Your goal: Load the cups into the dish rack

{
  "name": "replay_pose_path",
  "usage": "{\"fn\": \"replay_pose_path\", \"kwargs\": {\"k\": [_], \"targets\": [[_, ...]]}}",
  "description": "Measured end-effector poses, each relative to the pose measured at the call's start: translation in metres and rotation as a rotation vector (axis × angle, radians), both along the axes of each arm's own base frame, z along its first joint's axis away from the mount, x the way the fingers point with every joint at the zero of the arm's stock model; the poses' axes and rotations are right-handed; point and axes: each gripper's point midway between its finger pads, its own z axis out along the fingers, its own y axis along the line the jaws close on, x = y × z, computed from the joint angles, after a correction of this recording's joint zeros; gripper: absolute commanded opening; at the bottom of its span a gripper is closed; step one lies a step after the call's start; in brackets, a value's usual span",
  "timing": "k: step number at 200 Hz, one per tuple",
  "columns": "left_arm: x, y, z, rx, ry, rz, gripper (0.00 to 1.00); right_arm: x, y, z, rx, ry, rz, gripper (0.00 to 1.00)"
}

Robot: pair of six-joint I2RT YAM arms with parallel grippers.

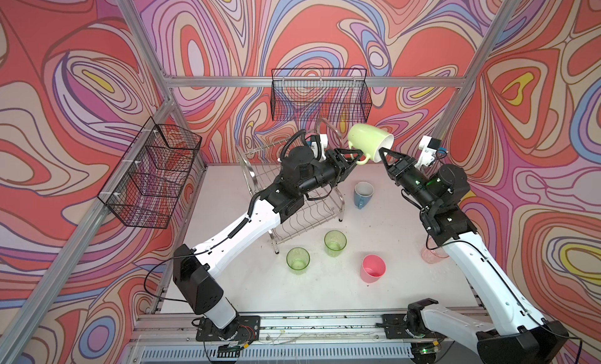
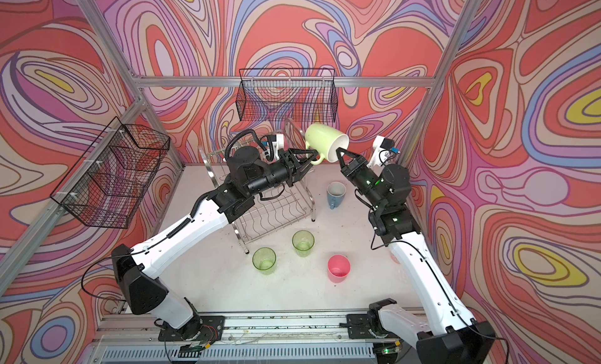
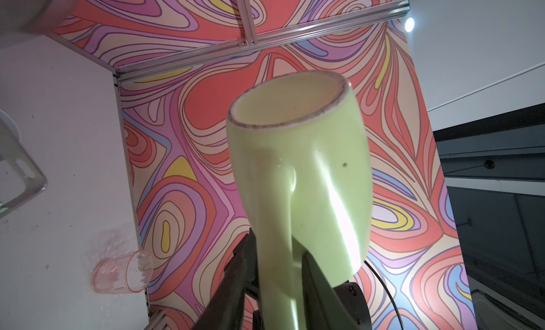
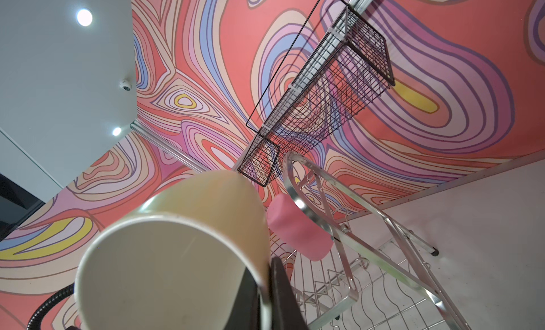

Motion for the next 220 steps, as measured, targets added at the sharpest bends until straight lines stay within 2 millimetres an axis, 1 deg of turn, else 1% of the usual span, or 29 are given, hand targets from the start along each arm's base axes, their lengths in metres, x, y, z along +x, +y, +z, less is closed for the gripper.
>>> {"fn": "replay_pose_path", "kwargs": {"k": [58,134,187,213,220], "targets": [[-0.004,-0.003,0.007,-0.029,-0.008,-0.005,0.35,0.0,0.0,0.0,0.001,-0.002,0.0,0.0],[-0.002,-0.002,0.012,-0.05,-0.02,0.012,0.34,-0.001,0.0,0.002,0.009,-0.003,0.001,0.0],[0.0,-0.007,0.011,-0.066,-0.018,0.018,0.27,0.0,-0.004,0.001,0.017,-0.001,-0.014,0.0],[0.0,-0.008,0.011,-0.069,-0.014,0.02,0.22,0.0,-0.005,0.001,0.021,-0.003,-0.015,0.0],[0.0,-0.008,0.011,-0.071,-0.012,0.021,0.19,0.0,-0.005,0.002,0.021,-0.006,-0.015,0.0]]}}
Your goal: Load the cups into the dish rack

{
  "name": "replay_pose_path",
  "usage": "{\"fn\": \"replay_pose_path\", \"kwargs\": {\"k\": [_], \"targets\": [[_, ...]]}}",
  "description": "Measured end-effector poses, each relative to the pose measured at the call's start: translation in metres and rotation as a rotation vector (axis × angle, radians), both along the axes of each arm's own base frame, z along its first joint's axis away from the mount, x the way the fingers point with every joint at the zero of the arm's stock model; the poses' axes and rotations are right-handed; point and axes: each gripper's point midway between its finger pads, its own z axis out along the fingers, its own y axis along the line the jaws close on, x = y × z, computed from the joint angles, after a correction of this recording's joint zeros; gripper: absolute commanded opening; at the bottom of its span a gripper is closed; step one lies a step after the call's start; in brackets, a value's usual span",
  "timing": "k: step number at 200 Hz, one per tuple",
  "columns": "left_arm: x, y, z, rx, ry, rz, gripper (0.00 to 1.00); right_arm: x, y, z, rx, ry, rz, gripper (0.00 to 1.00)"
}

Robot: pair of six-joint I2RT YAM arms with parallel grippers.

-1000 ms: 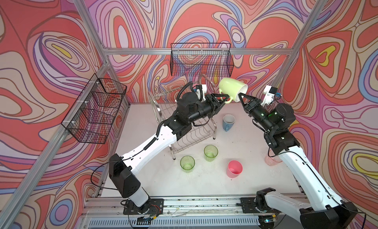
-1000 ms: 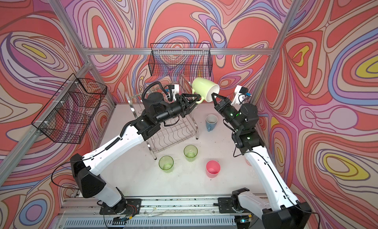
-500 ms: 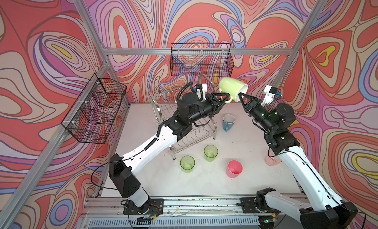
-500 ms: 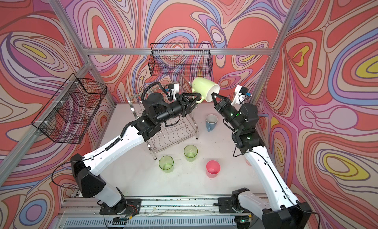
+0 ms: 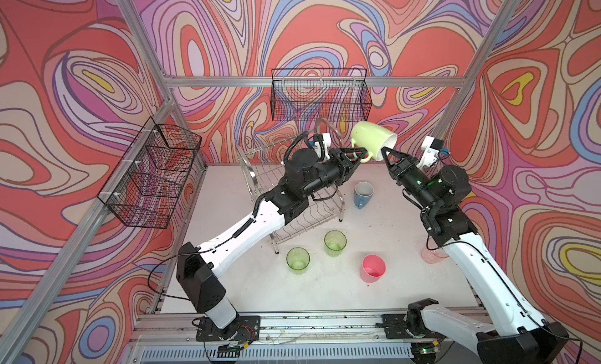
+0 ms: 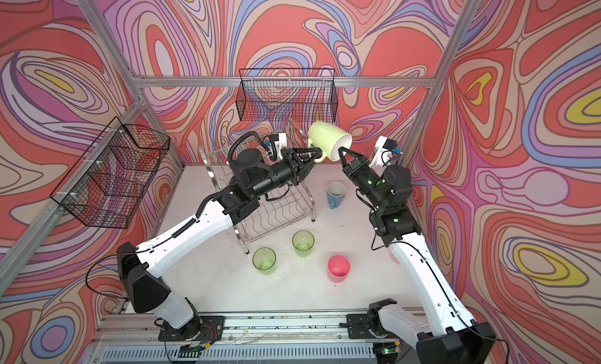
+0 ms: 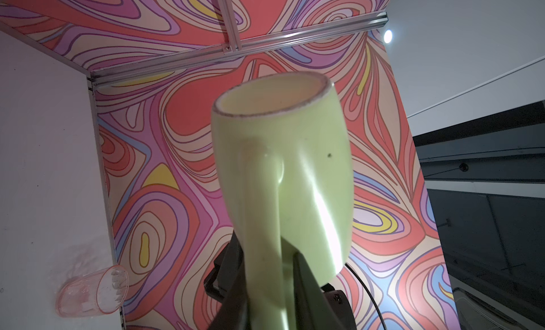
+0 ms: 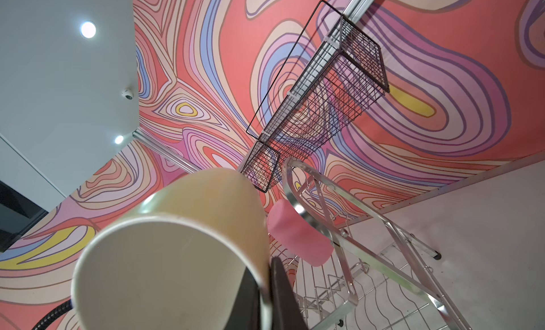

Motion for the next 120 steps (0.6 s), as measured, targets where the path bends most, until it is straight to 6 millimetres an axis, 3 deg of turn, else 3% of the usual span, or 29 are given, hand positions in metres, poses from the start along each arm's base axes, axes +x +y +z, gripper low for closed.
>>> {"fn": "replay_pose_path", "kwargs": {"k": [13,89,120], "targets": [[0.0003,0.0004,0.001,-0.01,0.009,0.0,0.15,0.0001,0.0002,-0.0006,-0.003,-0.002,0.001,0.0],[0.0,0.0011,0.0053,-0.027,0.002,0.002,0.11,-0.0024,0.0,0.003,-0.014,-0.029,0.0,0.0],[-0.002,0.001,0.0065,-0.01,-0.03,0.01,0.1,-0.0047,-0.0007,0.004,-0.018,-0.036,-0.003,0.13]]}}
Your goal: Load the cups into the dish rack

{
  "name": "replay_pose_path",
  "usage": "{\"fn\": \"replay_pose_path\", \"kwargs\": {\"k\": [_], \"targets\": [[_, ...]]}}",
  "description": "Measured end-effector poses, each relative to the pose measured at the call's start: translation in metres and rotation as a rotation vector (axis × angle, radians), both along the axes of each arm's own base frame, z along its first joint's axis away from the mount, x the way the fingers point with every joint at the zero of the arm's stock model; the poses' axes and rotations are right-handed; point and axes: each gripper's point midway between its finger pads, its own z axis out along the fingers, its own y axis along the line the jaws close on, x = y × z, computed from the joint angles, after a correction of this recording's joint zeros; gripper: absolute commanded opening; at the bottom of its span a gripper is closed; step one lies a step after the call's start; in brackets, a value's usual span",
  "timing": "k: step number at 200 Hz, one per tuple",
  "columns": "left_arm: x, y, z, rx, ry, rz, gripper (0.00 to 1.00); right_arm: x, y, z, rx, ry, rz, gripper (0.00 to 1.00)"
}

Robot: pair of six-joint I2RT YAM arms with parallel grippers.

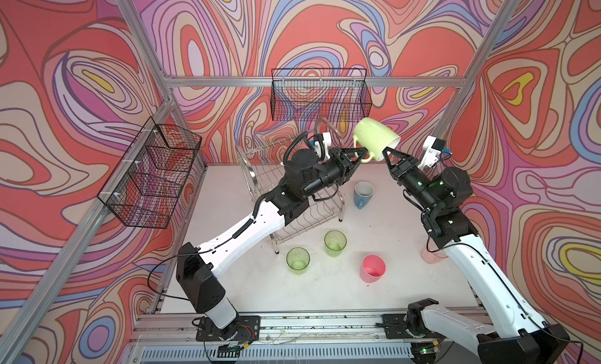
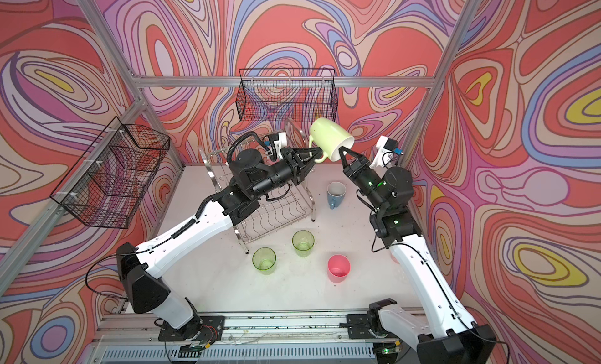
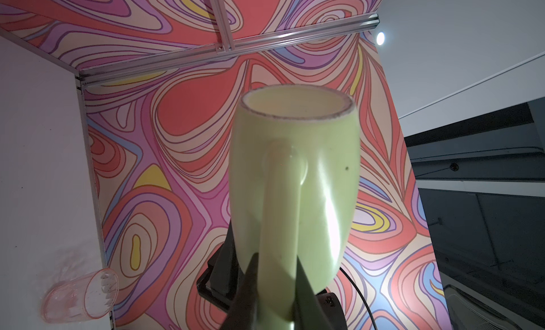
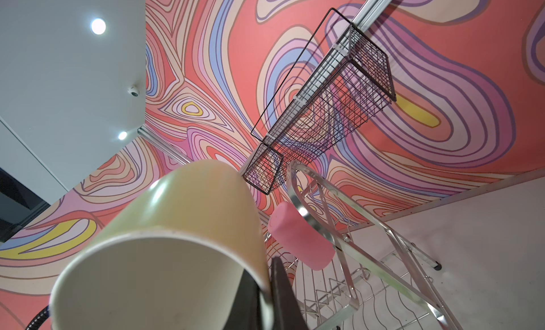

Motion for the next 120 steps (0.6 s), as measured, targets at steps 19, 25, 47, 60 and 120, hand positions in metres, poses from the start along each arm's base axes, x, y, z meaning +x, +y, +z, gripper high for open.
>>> {"fn": "replay_pose_path", "kwargs": {"k": [19,25,47,60,120], "targets": [[-0.001,0.0,-0.001,0.03,-0.046,0.011,0.09,0.0,0.001,0.0,0.001,0.002,0.003,0.24],[0.0,0.0,-0.002,0.039,-0.055,0.014,0.09,0.0,0.001,0.0,0.001,0.002,0.004,0.27],[0.001,-0.001,-0.006,0.064,-0.081,0.022,0.09,0.0,0.001,-0.001,0.008,0.007,0.009,0.35],[0.001,-0.001,-0.007,0.076,-0.093,0.026,0.08,-0.001,0.001,0.0,0.006,0.005,0.01,0.39],[0.002,0.002,-0.012,0.153,-0.155,0.058,0.07,-0.001,0.002,-0.003,0.002,0.009,0.011,0.52]]}}
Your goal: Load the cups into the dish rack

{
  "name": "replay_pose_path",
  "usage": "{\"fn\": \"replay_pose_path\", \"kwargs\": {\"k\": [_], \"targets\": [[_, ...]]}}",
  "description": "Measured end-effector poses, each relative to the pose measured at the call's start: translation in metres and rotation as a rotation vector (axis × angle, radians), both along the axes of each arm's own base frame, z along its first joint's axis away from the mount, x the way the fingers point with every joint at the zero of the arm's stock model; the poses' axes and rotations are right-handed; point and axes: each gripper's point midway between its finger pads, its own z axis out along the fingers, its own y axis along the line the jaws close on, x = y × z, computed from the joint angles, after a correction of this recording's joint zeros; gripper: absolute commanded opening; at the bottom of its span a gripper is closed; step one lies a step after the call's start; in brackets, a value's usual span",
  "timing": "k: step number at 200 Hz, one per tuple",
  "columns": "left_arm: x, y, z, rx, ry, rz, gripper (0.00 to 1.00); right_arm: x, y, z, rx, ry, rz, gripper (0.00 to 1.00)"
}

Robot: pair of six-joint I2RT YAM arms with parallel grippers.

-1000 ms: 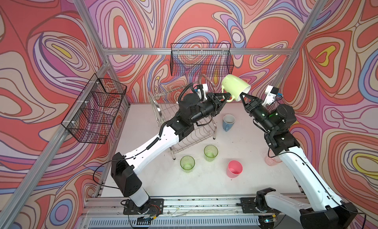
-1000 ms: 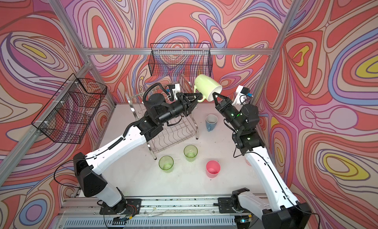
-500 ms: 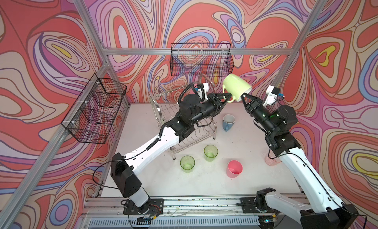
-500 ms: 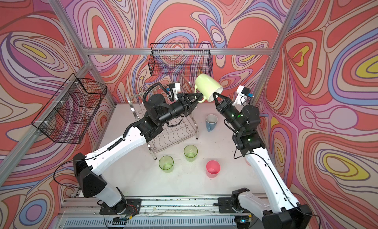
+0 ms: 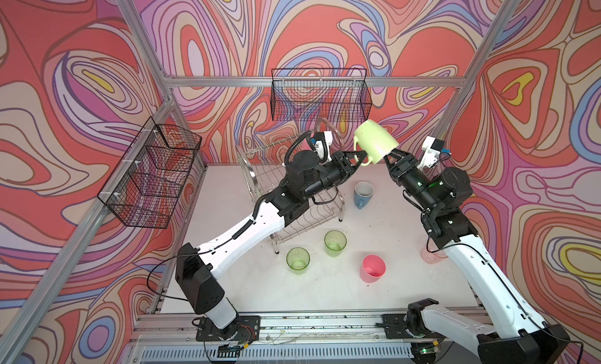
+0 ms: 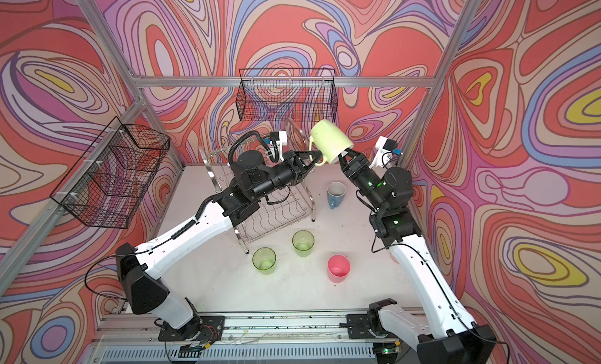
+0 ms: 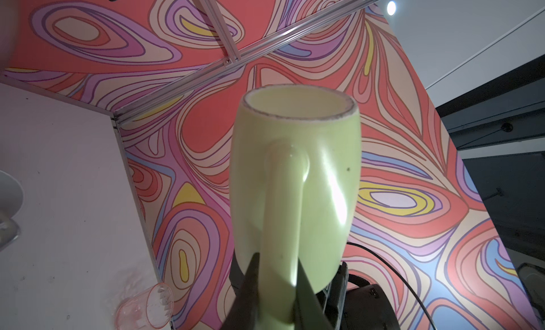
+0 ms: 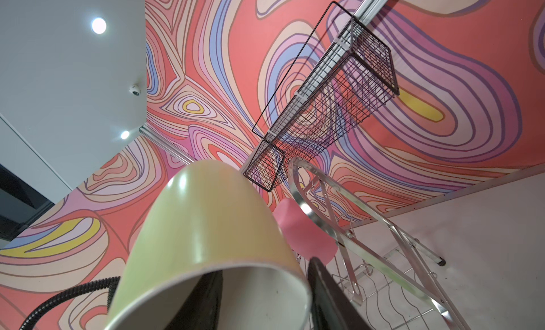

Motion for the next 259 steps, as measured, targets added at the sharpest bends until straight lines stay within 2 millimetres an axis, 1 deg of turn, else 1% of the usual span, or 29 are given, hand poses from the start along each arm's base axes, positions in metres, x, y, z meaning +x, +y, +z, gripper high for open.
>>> {"fn": "replay_pose_path", "kwargs": {"k": [33,79,115,134,155,229,259], "targets": [[0.0,0.008,-0.004,0.063,-0.032,0.038,0.07,-0.005,-0.001,-0.002,-0.01,-0.006,-0.002,0.56],[0.001,0.025,-0.003,0.136,-0.09,0.115,0.06,-0.019,-0.004,0.0,-0.03,-0.027,-0.008,0.57],[0.003,0.031,-0.018,0.224,-0.109,0.146,0.05,-0.025,-0.008,-0.002,-0.06,-0.027,-0.032,0.56],[0.003,0.034,-0.029,0.29,-0.124,0.167,0.03,-0.024,-0.013,-0.009,-0.088,-0.007,-0.059,0.56],[0.004,0.04,-0.035,0.348,-0.148,0.191,0.03,-0.021,-0.015,-0.016,-0.112,0.013,-0.081,0.56],[-0.002,0.056,-0.027,0.445,-0.25,0.24,0.02,-0.017,-0.021,-0.027,-0.169,0.036,-0.12,0.56],[-0.003,0.067,-0.025,0.51,-0.291,0.279,0.02,-0.016,-0.023,-0.032,-0.203,0.041,-0.137,0.56]]}}
